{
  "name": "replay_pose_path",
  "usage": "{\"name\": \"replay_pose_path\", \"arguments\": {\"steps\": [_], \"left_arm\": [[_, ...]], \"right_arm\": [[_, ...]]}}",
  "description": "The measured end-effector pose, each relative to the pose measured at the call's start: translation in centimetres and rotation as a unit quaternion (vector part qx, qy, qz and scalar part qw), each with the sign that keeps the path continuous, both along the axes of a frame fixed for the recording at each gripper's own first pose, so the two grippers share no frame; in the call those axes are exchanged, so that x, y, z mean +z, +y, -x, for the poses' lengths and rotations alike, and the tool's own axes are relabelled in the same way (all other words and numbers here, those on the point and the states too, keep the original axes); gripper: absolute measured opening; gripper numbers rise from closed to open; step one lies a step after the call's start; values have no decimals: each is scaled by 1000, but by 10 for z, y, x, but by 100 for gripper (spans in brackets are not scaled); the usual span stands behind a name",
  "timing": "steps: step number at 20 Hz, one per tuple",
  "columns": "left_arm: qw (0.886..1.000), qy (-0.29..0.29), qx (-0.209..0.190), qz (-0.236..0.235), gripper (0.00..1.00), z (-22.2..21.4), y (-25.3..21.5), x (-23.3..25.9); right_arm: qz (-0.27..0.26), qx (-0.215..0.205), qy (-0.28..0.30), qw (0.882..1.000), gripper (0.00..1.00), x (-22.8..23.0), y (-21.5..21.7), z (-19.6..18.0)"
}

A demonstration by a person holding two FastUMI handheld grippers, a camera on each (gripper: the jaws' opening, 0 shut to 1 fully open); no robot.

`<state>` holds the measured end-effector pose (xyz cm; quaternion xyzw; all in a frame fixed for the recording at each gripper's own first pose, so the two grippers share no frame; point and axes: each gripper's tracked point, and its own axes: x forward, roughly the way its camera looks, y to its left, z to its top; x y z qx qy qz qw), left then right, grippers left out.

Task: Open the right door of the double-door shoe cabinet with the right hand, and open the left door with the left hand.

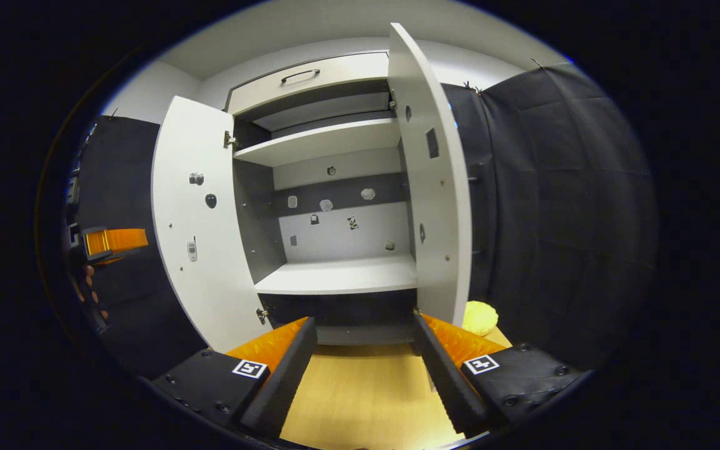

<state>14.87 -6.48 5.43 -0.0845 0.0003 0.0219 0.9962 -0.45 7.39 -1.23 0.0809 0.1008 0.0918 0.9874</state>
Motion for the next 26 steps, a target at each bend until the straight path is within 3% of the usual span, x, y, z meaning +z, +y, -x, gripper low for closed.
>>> {"name": "replay_pose_path", "arguments": {"steps": [2, 4, 10, 16, 18, 23, 26], "left_arm": [[1000, 10, 3, -5, 89, 19, -33, -8], [999, 10, 21, -26, 95, 29, -46, -14], [996, 20, 45, -68, 95, 56, -54, -27], [992, 16, 48, -119, 96, 59, -35, -33], [987, 21, 70, -142, 96, 57, -22, -41], [993, 20, 13, -113, 95, 55, -35, -67], [992, 23, 16, -125, 95, 55, -27, -81]], "right_arm": [[-10, 8, -12, 1000, 98, 10, -12, 6], [-19, 21, -20, 999, 98, 13, -20, 12], [-52, 16, -2, 999, 98, 3, -33, 38], [-25, -6, -5, 1000, 98, 4, -27, 44], [-9, -20, -14, 1000, 98, 3, -22, 49], [22, -38, -22, 999, 98, -5, 0, 62], [34, -47, -51, 997, 98, 5, 13, 69]]}}
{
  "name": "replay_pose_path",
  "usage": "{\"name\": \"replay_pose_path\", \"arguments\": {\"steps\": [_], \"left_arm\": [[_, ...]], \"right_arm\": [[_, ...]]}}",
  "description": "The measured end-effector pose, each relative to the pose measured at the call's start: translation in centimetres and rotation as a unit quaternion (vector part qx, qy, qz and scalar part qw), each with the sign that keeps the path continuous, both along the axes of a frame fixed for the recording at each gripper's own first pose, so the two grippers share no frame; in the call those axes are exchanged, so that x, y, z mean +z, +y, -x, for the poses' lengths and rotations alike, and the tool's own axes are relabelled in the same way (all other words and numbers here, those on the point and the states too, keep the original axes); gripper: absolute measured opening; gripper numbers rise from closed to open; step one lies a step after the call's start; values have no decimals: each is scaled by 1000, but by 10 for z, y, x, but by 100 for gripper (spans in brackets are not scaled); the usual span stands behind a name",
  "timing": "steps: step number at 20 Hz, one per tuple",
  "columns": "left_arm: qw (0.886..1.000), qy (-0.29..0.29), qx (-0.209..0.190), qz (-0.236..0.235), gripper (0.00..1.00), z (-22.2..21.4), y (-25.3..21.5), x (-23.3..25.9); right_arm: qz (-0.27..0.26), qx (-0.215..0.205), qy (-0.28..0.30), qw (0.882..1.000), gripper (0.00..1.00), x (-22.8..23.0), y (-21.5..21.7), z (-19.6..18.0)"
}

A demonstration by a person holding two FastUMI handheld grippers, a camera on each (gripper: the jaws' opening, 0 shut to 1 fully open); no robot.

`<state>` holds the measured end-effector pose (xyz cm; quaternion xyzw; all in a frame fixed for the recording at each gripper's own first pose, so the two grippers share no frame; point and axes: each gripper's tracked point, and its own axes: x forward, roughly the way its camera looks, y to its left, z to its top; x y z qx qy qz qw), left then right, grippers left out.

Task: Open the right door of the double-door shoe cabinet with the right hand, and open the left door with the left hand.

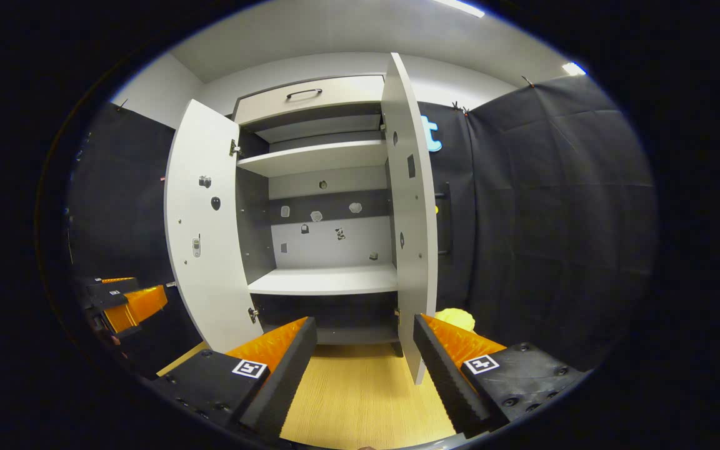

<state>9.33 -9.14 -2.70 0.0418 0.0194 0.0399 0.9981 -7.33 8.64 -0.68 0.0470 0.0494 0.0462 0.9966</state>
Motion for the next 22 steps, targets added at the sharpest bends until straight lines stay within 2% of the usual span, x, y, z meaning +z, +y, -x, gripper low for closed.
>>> {"name": "replay_pose_path", "arguments": {"steps": [3, 9, 15, 22], "left_arm": [[1000, -5, -9, -8, 95, 1, 2, -8], [999, -4, -22, 47, 95, 14, 8, -23], [999, -16, -42, 26, 95, 19, 4, -20], [998, -7, -36, 49, 95, 24, 5, -25]], "right_arm": [[18, 5, -14, 1000, 98, -1, 16, 7], [13, 20, -14, 1000, 98, -13, 29, 11], [-14, 13, 16, 1000, 98, -28, 26, 1], [-19, 17, 11, 1000, 98, -17, 35, -15]]}}
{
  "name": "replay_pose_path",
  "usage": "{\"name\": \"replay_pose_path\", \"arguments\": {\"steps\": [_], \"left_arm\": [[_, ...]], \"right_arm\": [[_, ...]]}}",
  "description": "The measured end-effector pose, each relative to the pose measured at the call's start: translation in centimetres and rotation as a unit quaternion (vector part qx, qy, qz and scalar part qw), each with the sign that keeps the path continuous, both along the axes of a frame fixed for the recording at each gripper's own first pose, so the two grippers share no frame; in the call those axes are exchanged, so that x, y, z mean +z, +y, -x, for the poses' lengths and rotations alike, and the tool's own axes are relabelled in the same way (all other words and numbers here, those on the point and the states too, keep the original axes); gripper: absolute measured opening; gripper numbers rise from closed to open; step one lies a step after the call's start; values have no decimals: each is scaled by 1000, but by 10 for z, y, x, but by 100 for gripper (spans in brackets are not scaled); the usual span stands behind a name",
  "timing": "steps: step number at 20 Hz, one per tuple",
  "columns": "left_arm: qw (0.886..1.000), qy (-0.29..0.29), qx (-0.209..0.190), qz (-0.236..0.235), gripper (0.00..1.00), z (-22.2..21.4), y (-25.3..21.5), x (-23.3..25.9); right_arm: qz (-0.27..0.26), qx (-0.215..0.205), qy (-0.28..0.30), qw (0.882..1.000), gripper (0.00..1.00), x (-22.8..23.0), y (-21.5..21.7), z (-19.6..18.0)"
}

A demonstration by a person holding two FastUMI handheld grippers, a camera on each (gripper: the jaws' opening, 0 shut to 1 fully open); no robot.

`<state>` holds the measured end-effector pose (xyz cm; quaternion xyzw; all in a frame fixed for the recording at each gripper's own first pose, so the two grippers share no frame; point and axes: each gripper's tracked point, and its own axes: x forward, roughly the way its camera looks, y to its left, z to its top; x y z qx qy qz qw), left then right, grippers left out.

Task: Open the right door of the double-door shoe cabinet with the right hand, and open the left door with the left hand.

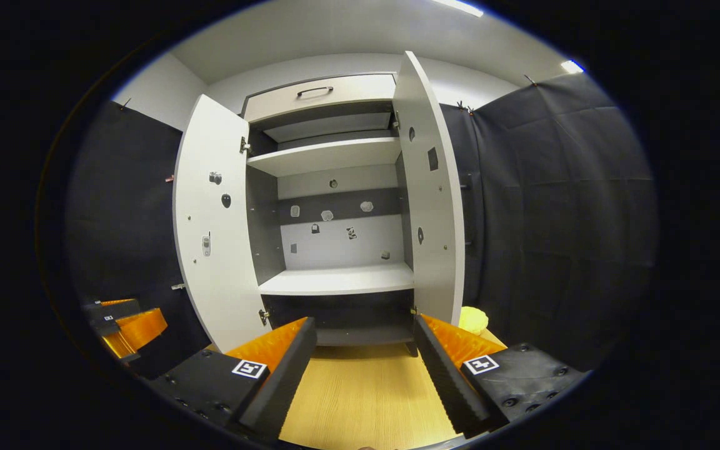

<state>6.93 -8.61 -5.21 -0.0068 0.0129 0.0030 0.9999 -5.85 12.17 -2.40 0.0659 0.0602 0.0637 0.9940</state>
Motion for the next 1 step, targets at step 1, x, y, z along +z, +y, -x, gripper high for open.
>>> {"name": "replay_pose_path", "arguments": {"steps": [1], "left_arm": [[1000, 1, 4, 1, 95, 1, 4, 0]], "right_arm": [[1, 4, 0, 1000, 98, 0, 3, -1]]}}
